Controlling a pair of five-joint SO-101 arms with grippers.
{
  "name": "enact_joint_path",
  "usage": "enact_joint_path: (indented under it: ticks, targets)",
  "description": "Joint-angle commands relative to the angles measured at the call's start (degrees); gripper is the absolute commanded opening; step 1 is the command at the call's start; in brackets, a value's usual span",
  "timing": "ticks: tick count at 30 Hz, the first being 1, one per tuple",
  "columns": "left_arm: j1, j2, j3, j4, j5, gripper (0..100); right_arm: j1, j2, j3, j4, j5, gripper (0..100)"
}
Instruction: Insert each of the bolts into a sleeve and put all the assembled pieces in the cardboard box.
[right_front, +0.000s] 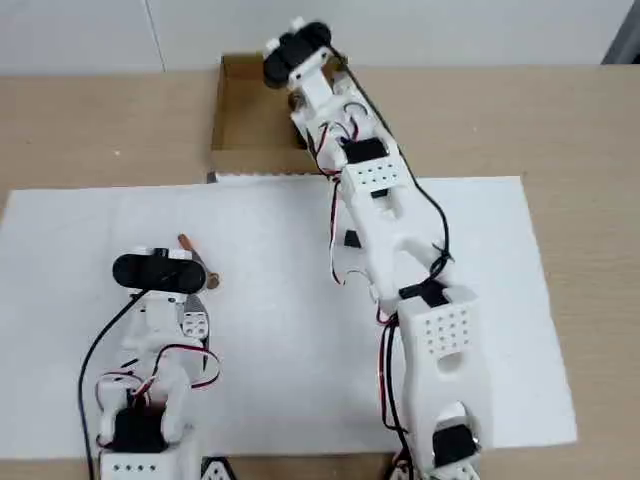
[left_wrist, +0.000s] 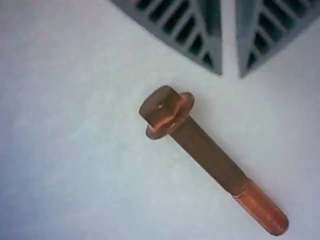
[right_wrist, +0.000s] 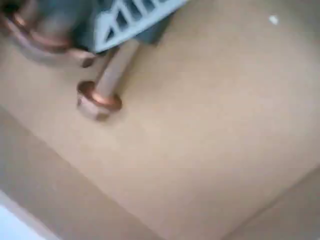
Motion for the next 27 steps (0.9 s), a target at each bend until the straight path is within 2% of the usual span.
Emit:
enact_joint_path:
  ticks: [1, 8, 27]
  targets:
    - [-0.2, -0.5, -0.3, -0.1, 0.2, 1, -0.2, -1.3, -2.9, -0.1, 0.5, 16.0]
    - [-0.2, -0.5, -0.3, -0.1, 0.2, 1, 0.0, -2.7, -3.1, 0.7, 0.4, 15.4]
    - [-0.2, -0.5, -0.3, -0.1, 0.2, 1, 1.7, -22.4, -3.1, 40.0, 0.2, 15.4]
